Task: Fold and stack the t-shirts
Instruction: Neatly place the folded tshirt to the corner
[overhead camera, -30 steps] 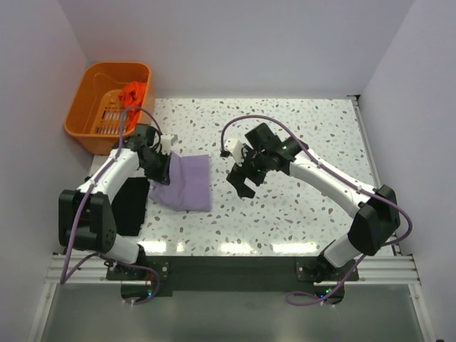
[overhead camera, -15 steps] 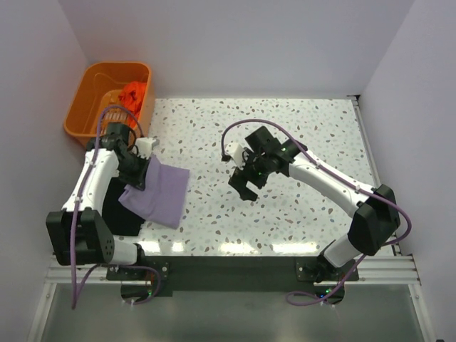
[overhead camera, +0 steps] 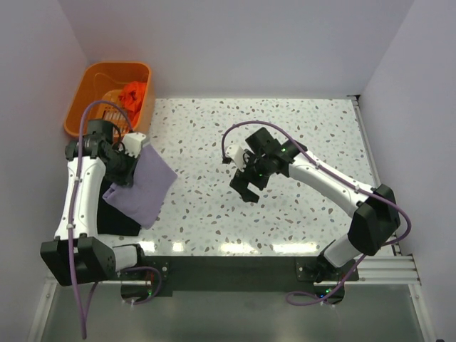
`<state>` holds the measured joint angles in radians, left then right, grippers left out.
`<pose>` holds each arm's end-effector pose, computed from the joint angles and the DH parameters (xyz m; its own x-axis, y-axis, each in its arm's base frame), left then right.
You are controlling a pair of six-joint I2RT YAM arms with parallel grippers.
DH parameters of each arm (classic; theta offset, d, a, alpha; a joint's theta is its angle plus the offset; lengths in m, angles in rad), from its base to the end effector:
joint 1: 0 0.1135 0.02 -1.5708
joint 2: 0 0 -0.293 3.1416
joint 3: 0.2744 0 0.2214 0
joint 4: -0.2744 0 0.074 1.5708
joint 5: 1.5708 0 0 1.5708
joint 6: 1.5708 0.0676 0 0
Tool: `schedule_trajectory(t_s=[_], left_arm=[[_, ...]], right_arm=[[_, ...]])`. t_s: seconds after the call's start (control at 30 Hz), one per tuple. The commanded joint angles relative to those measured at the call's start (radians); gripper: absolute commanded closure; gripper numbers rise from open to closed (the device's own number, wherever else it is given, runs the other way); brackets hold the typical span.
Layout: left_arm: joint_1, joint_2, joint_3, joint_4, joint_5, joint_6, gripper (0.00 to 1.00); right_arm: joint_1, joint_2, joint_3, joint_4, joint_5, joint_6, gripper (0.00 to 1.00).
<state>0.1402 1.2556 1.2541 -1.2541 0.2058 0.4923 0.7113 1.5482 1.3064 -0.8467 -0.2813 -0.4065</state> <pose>0.1859 0.0123 0.3185 -0.8646 0.3453 -0.3650 0.3797 0.9248 -0.0247 0.2143 0.2095 0.2905 -0.3299 -0.7857 -0.5233 -0.9310 0.3626 0.0425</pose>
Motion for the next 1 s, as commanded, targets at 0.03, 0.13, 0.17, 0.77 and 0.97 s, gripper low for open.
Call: schedule_trajectory(t_s=[0.03, 0.13, 0.17, 0.77, 0.97], left_arm=[[0.009, -0.048, 0.079, -0.062, 0.029, 0.002, 1.0], [0.009, -0.058, 0.105, -0.064, 0.017, -0.012, 1.0], [0.01, -0.061, 0.111, -0.064, 0.014, -0.012, 1.0], [0.153, -0.056, 0.068, -0.061, -0.023, 0.078, 1.0], [0.268, 0.001, 0.035, -0.005, -0.022, 0.15, 1.0]], right_arm=[[0.002, -0.03, 0.007, -0.002, -0.004, -0.014, 0.01], [0.004, -0.027, 0.01, -0.002, -0.004, -0.014, 0.01], [0.002, -0.027, 0.01, 0.0, -0.004, -0.014, 0.01], [0.002, -0.011, 0.011, -0.009, -0.002, -0.022, 0.01], [0.002, -0.013, -0.002, -0.008, -0.004, -0.023, 0.01]])
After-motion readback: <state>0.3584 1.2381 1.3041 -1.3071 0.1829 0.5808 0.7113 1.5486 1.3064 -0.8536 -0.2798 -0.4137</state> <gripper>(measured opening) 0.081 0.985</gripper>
